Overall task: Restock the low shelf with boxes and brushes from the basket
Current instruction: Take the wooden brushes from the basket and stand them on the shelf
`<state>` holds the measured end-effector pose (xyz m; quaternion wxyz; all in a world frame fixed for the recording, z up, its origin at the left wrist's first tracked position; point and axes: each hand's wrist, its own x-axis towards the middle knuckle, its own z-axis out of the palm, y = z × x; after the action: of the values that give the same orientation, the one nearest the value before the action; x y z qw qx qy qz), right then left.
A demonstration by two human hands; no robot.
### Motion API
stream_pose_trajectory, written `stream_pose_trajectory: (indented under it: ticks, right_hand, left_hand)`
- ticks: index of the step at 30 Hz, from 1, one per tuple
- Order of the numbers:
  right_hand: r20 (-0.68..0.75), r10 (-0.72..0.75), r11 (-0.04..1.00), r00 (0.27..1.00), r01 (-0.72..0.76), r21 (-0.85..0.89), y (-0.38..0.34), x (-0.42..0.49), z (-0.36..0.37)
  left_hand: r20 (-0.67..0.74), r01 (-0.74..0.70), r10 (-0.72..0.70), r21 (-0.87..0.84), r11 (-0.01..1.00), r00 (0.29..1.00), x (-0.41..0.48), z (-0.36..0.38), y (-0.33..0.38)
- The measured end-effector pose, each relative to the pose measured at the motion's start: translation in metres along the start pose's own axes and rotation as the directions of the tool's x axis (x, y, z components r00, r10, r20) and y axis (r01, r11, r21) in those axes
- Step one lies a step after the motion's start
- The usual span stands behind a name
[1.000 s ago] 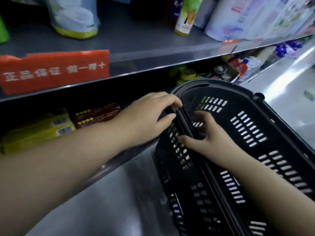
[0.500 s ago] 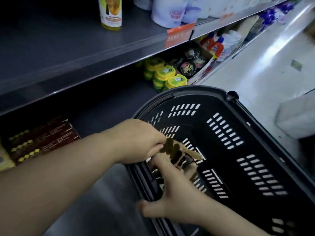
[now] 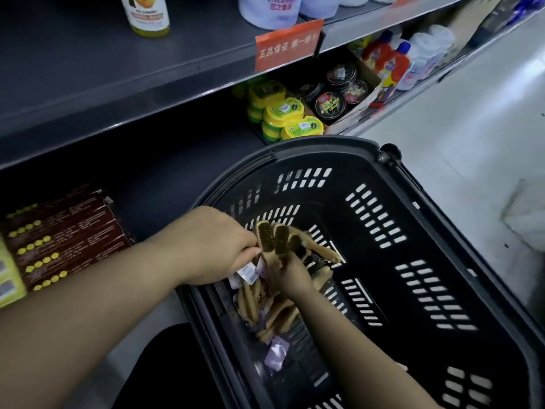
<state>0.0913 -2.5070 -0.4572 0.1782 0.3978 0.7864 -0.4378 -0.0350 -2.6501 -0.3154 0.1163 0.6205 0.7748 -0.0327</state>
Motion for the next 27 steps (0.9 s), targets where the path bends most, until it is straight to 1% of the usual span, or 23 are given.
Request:
stream_pose_trajectory:
  ticks: [2,4,6,8,10,12,13,14,15,16,17,18,20,22,24,25,26,27]
  right_hand:
    - [0.033,0.105,0.992,0.994,-0.102,-0.069,0.016,0.024,0.018]
    - [-0.013,0.2,0.979,0.98,-0.2,-0.041,0.028,0.036,0.033]
    - [-0.073,0.226,0.973,0.971,-0.229,-0.034,0.035,0.043,0.037]
    - [-0.071,0.234,0.971,0.97,-0.237,-0.039,0.035,0.04,0.027]
    - [-0.043,0.234,0.972,0.971,-0.231,0.05,0.035,0.033,0.013]
    - [0.033,0.222,0.95,0.975,-0.224,0.218,0.029,0.018,0.0]
    - [0.072,0.213,0.911,0.975,-0.224,0.347,0.024,0.006,-0.006]
    - [0.102,0.19,0.845,0.976,-0.216,0.489,0.018,-0.005,-0.01]
    - [0.126,0.165,0.751,0.978,-0.207,0.627,0.012,-0.018,-0.015]
    - [0.157,0.133,0.631,0.979,-0.205,0.748,0.004,-0.03,-0.021]
    - [0.185,0.09,0.523,0.979,-0.204,0.827,-0.006,-0.044,-0.027]
    - [0.201,0.046,0.441,0.979,-0.2,0.875,-0.015,-0.057,-0.033]
    - [0.207,-0.042,0.339,0.977,-0.181,0.923,-0.03,-0.081,-0.044]
    - [0.172,-0.115,0.306,0.978,-0.13,0.943,-0.048,-0.105,-0.056]
    - [0.155,-0.193,0.332,0.969,-0.085,0.94,-0.061,-0.113,-0.059]
    - [0.047,-0.192,0.308,0.98,0.015,0.951,-0.065,-0.131,-0.058]
    - [-0.029,-0.171,0.319,0.985,0.083,0.944,-0.069,-0.139,-0.057]
    - [-0.054,-0.167,0.344,0.984,0.11,0.932,-0.072,-0.139,-0.056]
  left_hand:
    - [0.002,-0.005,0.005,0.028,1.0,1.0,0.005,0.0,0.001]
    - [-0.007,-0.015,0.016,0.045,0.999,1.0,0.006,0.001,0.002]
    - [-0.016,-0.018,0.018,0.051,0.999,1.0,0.006,0.002,0.001]
    - [-0.015,-0.019,0.019,0.045,0.999,1.0,0.006,0.001,0.001]
    - [-0.014,-0.021,0.022,0.033,0.999,1.0,0.008,0.001,0.001]
    - [-0.023,-0.035,0.035,0.004,0.999,0.999,0.009,0.003,0.002]
    - [-0.031,-0.046,0.046,-0.012,0.999,0.998,0.01,0.004,0.002]
    - [-0.037,-0.053,0.052,-0.025,0.998,0.998,0.011,0.004,0.002]
    - [-0.051,-0.061,0.059,-0.029,0.998,0.997,0.012,0.004,0.003]
    - [-0.055,-0.06,0.058,-0.031,0.998,0.997,0.013,0.003,0.004]
    - [-0.054,-0.066,0.064,-0.034,0.997,0.997,0.013,0.001,0.005]
    - [-0.05,-0.061,0.058,-0.057,0.997,0.997,0.013,0.001,0.007]
    - [-0.066,-0.044,0.036,-0.118,0.992,0.997,0.014,0.0,0.011]
    - [-0.063,0.001,-0.013,-0.186,0.983,0.998,0.018,-0.002,0.011]
    - [-0.051,0.098,-0.12,-0.313,0.945,0.991,0.021,0.002,0.008]
    - [-0.071,0.052,-0.084,-0.367,0.929,0.994,0.02,-0.003,0.012]
    - [-0.101,0.034,-0.084,-0.419,0.907,0.991,0.022,-0.004,0.014]
    - [-0.119,0.047,-0.117,-0.476,0.878,0.986,0.024,-0.003,0.015]
